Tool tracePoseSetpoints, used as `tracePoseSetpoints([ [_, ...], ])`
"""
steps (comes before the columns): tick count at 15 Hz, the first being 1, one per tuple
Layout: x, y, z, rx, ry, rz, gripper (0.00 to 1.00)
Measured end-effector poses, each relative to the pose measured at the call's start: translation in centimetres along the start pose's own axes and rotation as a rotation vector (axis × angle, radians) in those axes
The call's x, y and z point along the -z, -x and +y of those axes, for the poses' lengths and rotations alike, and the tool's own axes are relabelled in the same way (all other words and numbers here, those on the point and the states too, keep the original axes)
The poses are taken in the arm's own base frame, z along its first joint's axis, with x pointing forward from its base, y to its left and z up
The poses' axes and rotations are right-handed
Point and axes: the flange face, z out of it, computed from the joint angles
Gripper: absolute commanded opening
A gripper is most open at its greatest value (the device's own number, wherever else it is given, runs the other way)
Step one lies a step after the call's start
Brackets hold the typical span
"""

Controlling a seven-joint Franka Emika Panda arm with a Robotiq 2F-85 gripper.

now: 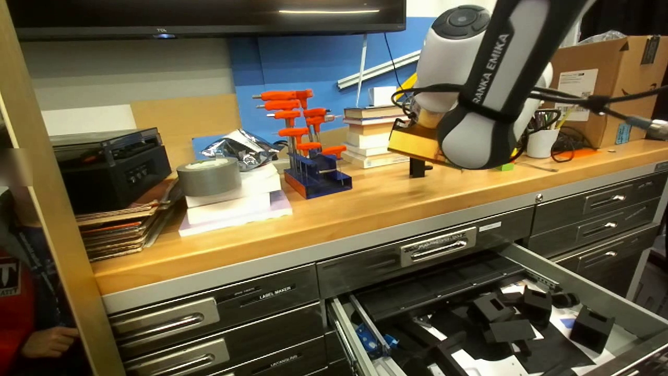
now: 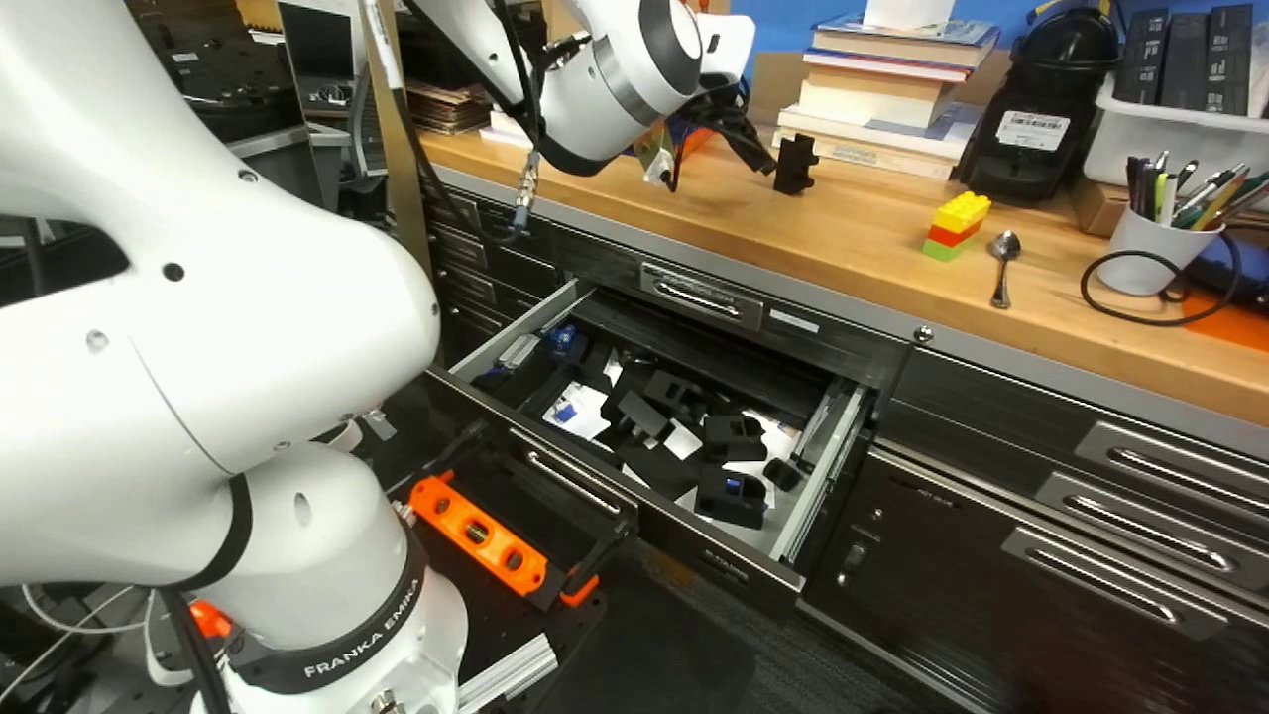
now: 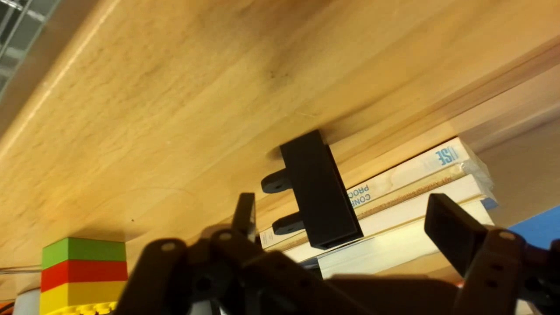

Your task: Put the black objects on the tabletop into the open drawer and then close the drawer

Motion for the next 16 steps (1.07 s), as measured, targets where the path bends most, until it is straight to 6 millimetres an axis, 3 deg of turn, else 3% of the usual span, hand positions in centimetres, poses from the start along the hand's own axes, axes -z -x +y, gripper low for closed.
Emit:
tracePoseSetpoints([
  [7, -5.1, -1.3, -2.0, -0.053, 0.048, 0.111, 1.00],
  [16, -8.7, -2.9, -2.5, -0.047, 0.117, 0.195, 1.00],
])
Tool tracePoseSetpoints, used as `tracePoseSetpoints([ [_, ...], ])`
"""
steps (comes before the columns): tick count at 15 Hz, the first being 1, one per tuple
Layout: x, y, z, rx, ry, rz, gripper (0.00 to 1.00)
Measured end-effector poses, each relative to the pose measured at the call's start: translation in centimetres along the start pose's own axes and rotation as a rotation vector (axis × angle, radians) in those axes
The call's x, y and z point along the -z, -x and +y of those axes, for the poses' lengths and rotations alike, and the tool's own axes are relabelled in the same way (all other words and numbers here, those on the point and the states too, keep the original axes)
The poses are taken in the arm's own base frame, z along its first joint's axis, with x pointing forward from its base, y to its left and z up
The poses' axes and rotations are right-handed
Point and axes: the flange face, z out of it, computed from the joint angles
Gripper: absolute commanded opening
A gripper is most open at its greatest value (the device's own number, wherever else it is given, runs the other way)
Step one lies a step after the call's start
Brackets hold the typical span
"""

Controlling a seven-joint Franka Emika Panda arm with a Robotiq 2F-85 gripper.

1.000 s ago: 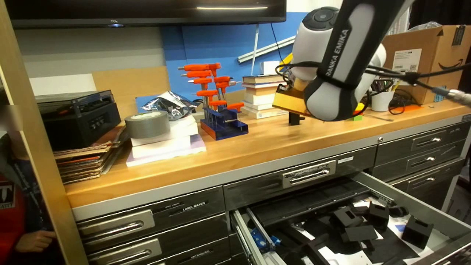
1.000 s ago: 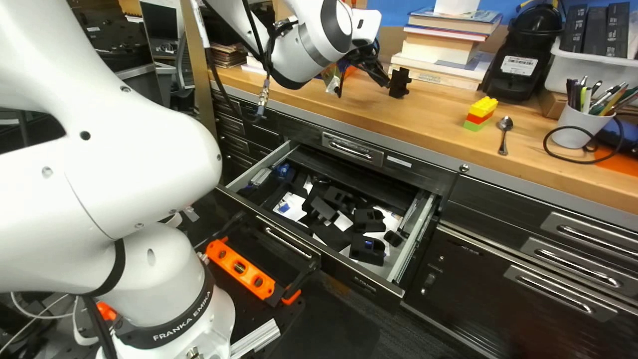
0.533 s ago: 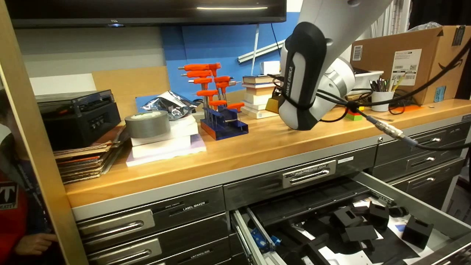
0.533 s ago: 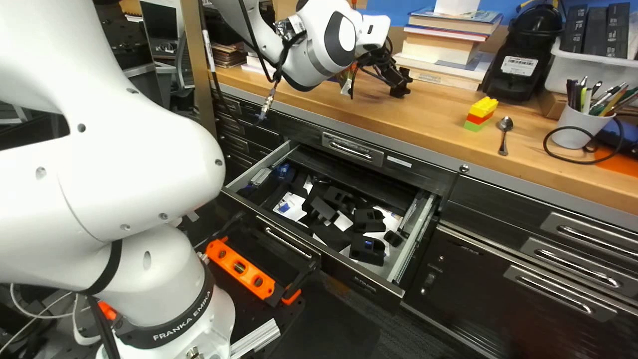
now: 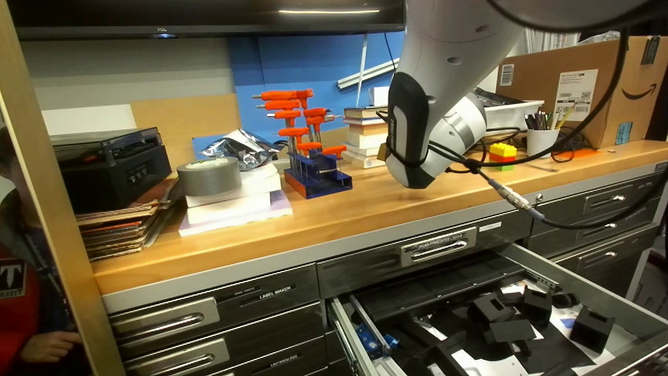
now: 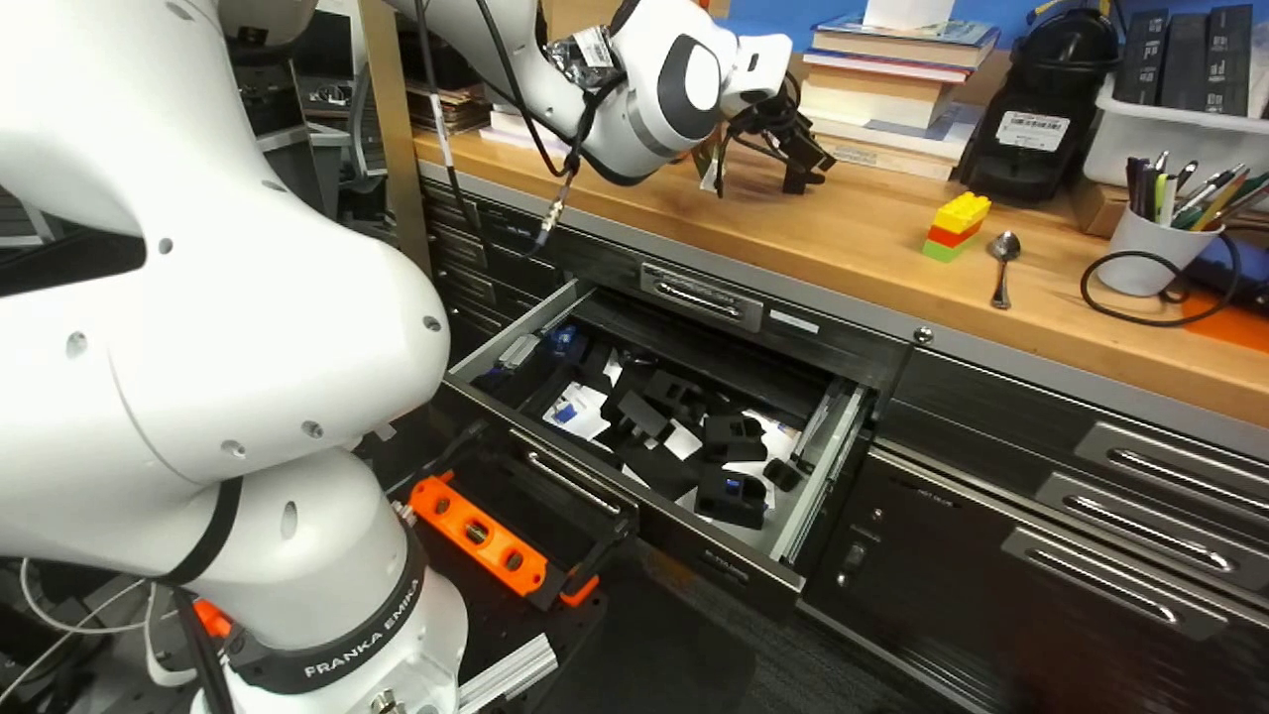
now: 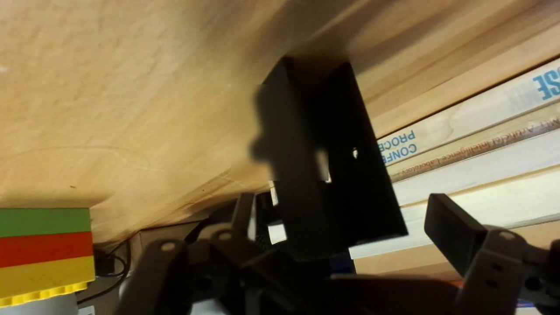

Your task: Put the black objects on the tabletop into the open drawer and then close the drawer

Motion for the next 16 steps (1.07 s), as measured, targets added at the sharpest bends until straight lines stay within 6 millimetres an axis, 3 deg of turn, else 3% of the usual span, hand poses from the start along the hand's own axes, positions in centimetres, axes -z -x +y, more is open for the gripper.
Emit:
tracePoseSetpoints([
  [6, -1.1, 1.0, 0.5, 0.030, 0.078, -0.006, 1.00],
  [7, -1.1, 1.2, 0.5, 0.035, 0.086, -0.009, 0.75],
  [8, -1.0, 1.2, 0.5, 0.040, 0.092, -0.009, 0.73],
  [15, -0.2, 1.2, 0.3, 0.066, 0.115, -0.009, 0.25],
  [16, -0.1, 1.3, 0.3, 0.068, 0.117, -0.009, 0.22],
])
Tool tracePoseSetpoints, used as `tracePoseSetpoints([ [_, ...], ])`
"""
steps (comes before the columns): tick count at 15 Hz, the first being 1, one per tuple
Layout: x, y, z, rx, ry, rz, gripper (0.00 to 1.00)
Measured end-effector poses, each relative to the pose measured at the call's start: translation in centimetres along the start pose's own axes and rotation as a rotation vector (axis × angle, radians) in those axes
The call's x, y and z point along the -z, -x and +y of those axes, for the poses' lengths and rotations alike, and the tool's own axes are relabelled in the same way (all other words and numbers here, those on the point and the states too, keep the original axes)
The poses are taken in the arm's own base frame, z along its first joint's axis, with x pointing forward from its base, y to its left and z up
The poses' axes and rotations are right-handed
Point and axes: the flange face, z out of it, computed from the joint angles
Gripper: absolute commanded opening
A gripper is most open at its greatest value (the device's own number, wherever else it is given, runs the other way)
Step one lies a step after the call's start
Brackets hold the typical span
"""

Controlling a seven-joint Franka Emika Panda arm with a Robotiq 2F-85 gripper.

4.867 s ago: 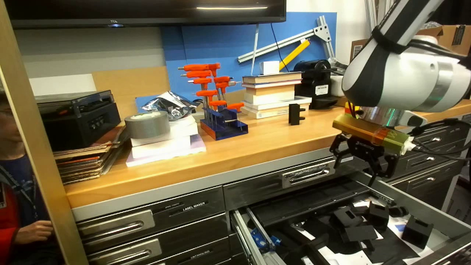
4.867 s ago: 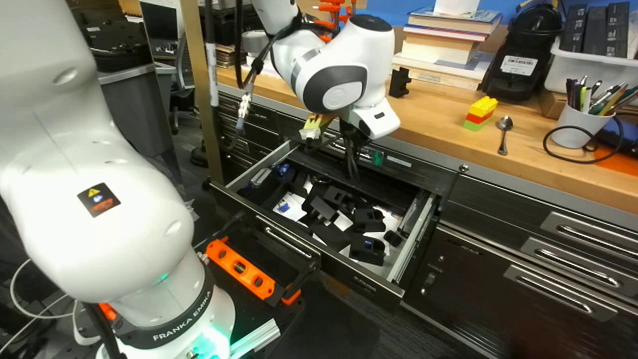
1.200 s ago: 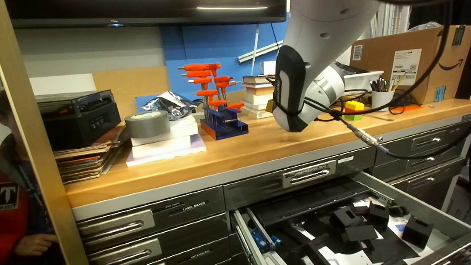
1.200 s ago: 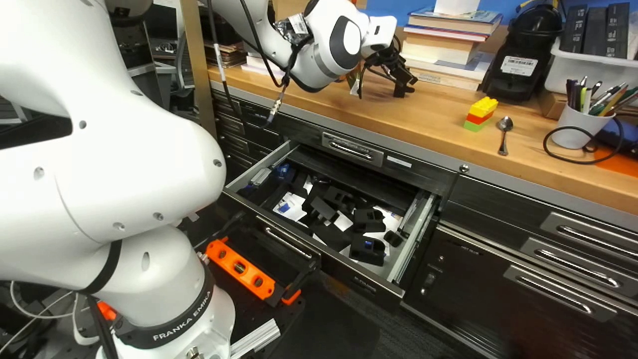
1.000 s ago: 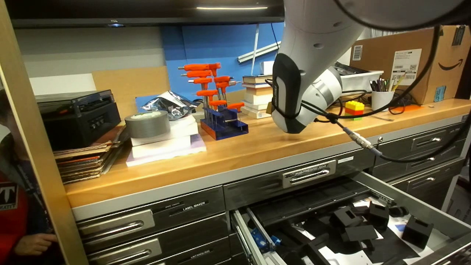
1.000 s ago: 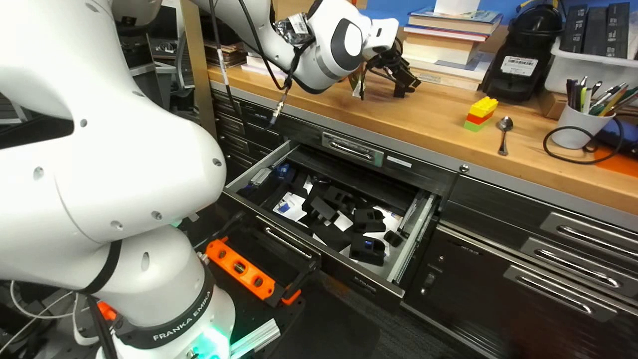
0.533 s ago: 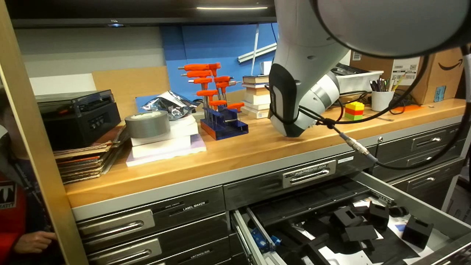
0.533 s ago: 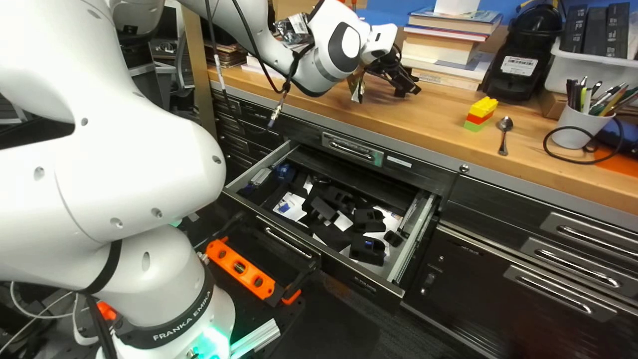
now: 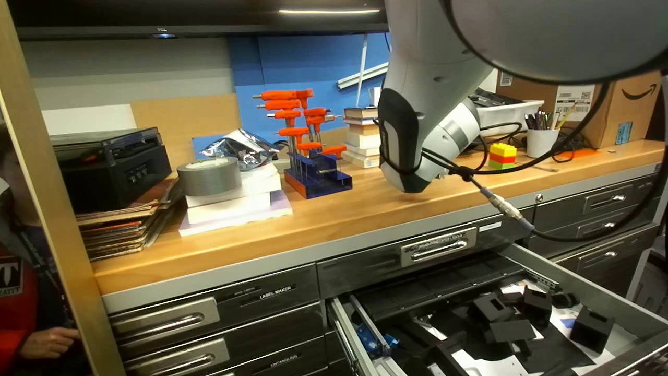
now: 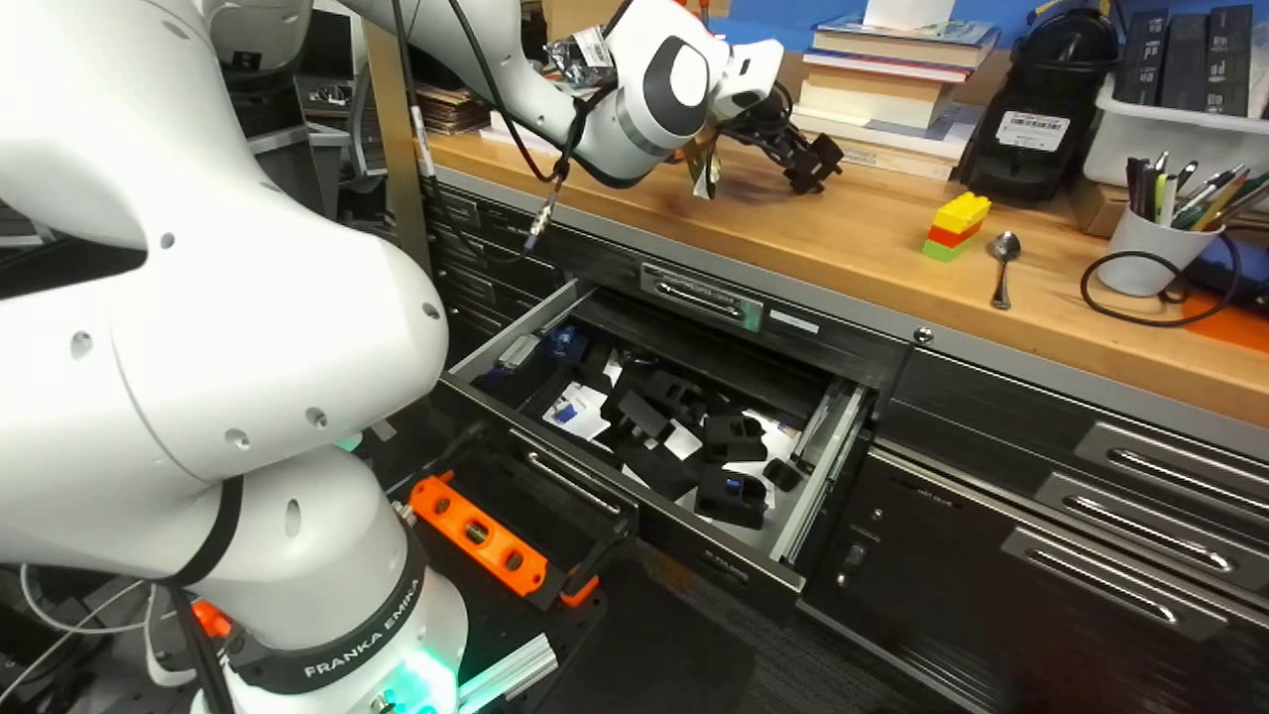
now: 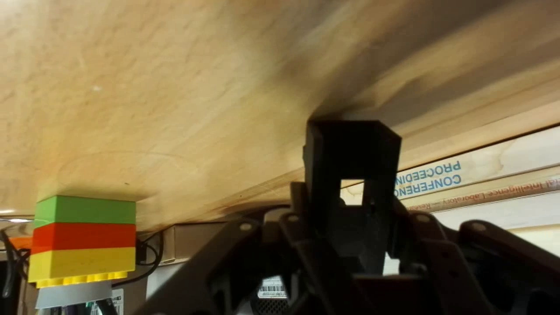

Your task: Put the black objects on the tabletop into the open drawer and then close the drawer

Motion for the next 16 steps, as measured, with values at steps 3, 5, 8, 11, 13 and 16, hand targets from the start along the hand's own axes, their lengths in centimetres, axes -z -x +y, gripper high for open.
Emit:
tracePoseSetpoints([
  [3, 0.2, 0.1, 0.3, 0.002, 0.015, -0.004, 0.22],
  [5, 0.5, 0.0, 0.8, 0.003, 0.041, -0.010, 0.22],
  [8, 1.3, 0.2, 2.2, 0.004, 0.093, -0.023, 0.22],
  [11, 2.8, 0.6, 4.2, 0.005, 0.143, -0.053, 0.22],
  [13, 3.9, 0.7, 5.6, 0.006, 0.166, -0.084, 0.22],
  [16, 5.5, 0.7, 7.9, 0.000, 0.185, -0.135, 0.22],
])
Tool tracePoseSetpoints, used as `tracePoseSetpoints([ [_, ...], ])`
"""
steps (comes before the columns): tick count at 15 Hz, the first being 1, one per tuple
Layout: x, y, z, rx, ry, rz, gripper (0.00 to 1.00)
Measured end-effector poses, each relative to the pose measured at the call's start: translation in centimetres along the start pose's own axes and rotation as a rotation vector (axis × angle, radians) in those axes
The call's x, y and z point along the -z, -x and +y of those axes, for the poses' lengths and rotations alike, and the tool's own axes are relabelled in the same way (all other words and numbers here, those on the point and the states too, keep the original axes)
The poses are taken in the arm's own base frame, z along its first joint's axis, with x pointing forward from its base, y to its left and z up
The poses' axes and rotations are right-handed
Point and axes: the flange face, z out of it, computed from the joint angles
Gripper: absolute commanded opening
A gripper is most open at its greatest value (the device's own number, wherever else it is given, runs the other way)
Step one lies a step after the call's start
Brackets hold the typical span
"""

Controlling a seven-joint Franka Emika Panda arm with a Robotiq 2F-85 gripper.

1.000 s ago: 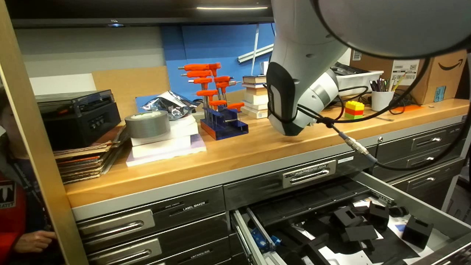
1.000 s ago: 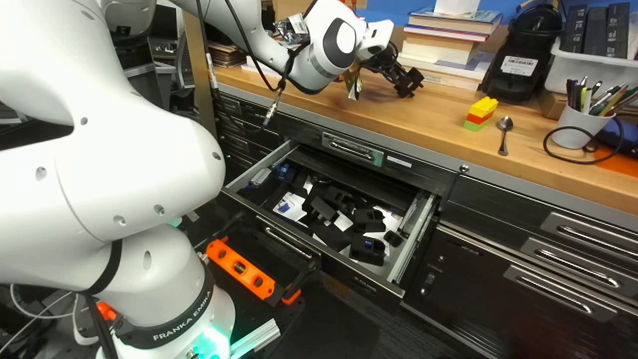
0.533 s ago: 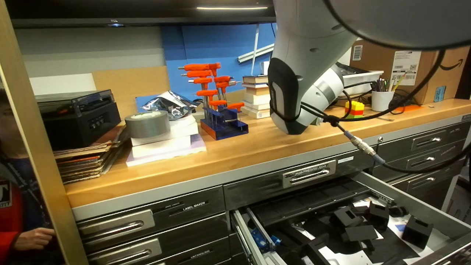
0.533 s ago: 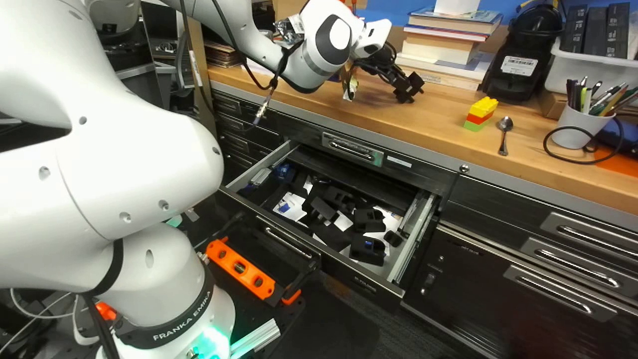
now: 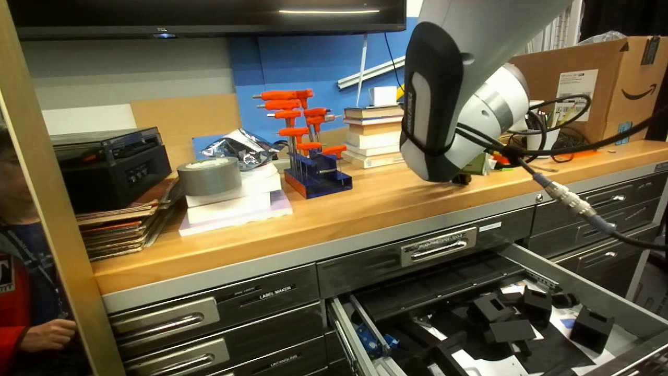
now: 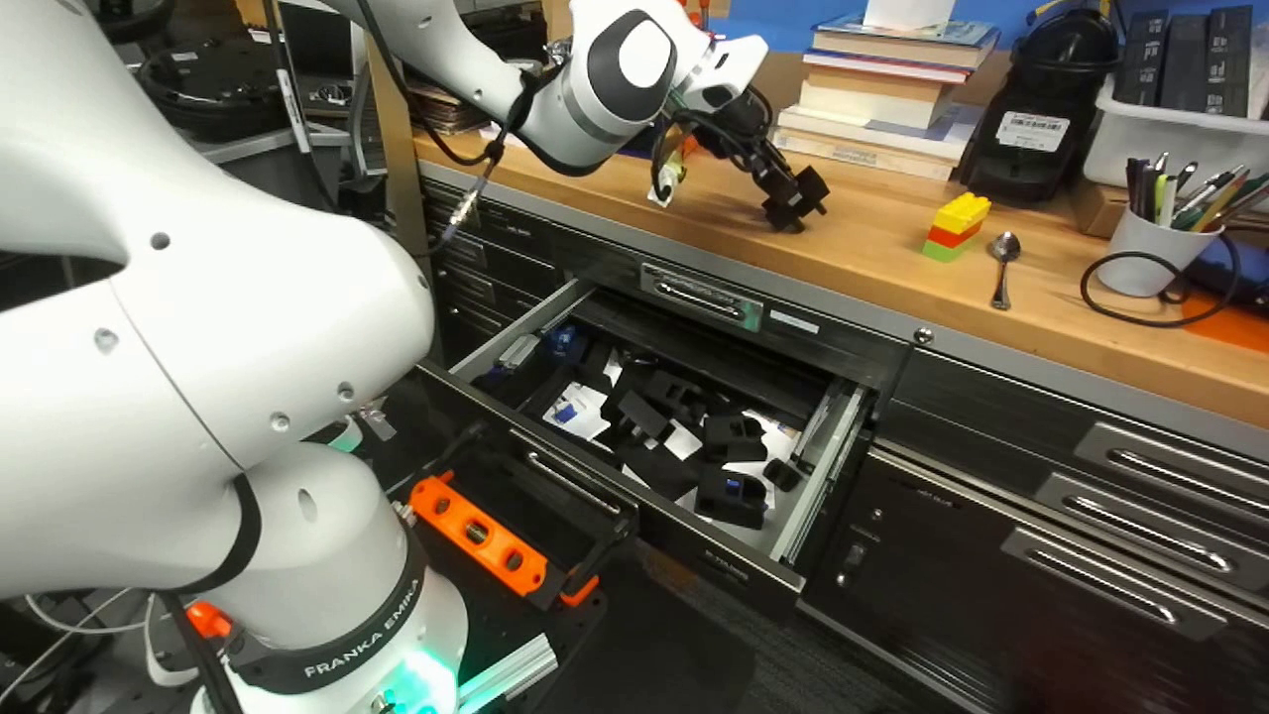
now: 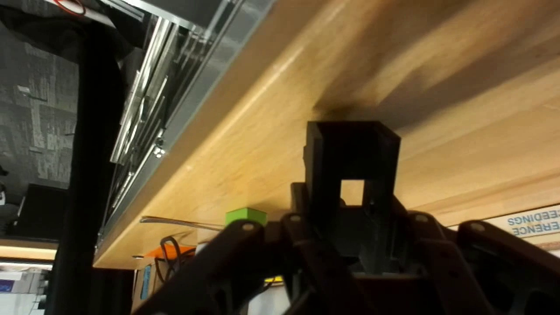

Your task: Put the black objects on the tabletop into the open drawer and then close the drawer

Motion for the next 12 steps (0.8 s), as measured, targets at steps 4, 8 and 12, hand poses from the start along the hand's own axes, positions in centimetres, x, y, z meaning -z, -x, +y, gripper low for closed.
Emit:
tracePoseSetpoints([
  [4, 1.4, 0.2, 3.3, 0.002, 0.017, -0.077, 0.22],
  [8, 1.2, 3.2, 7.0, 0.021, 0.095, -0.245, 0.22],
  [12, 0.6, 6.1, 9.8, 0.052, 0.155, -0.404, 0.22],
])
